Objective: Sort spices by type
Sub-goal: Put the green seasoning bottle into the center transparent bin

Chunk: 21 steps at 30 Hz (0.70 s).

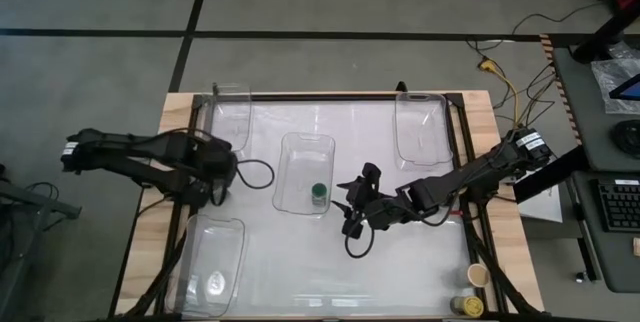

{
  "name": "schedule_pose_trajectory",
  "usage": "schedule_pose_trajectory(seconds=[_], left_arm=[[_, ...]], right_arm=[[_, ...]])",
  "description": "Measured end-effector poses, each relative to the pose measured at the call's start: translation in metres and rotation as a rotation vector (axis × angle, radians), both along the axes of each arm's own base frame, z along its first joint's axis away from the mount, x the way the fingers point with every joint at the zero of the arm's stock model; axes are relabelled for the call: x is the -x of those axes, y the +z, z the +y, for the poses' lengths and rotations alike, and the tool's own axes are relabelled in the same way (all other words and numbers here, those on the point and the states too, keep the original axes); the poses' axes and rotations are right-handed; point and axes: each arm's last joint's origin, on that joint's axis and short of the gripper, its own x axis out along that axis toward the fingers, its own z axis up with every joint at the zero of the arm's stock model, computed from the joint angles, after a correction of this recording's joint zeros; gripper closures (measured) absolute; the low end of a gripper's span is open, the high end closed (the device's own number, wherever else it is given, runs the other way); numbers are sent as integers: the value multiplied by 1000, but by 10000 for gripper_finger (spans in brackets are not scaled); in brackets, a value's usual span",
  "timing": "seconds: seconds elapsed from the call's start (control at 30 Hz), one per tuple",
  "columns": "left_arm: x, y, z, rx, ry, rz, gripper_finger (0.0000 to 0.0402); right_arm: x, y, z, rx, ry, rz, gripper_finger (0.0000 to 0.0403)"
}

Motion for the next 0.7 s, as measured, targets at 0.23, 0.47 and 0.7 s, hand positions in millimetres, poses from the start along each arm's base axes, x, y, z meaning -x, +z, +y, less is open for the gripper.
schedule_pose_trajectory(seconds=[0.23, 0.47, 0.7], left_arm=[[-5, -15, -1, 23, -21, 88, 86], [-7, -29, -5, 37, -31, 170, 86], [-9, -36, -5, 34, -57, 208, 86]], right_arm=[[1, -2, 0, 0, -1, 4, 202], [1, -2, 0, 0, -2, 4, 206], [0, -2, -3, -7, -14, 1, 208]])
